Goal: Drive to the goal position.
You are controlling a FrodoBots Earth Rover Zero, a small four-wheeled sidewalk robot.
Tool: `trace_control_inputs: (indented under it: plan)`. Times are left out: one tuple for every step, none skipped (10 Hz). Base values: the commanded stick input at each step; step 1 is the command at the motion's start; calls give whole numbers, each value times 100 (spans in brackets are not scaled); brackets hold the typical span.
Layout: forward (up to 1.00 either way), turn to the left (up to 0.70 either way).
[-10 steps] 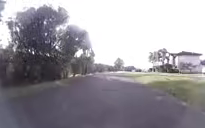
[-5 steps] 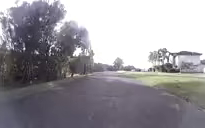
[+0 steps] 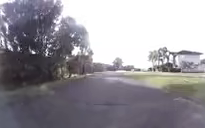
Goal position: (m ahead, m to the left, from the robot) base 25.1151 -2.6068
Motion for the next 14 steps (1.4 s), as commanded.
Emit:
trace_control_inputs:
  plan:
    - [100, 0]
    - [100, 0]
    - [100, 0]
    - [100, 0]
    - [100, 0]
    - [100, 0]
    - [100, 0]
    - [100, 0]
    - [100, 0]
    - [100, 0]
    - [100, 0]
    - [100, 0]
    - [100, 0]
    - [100, 0]
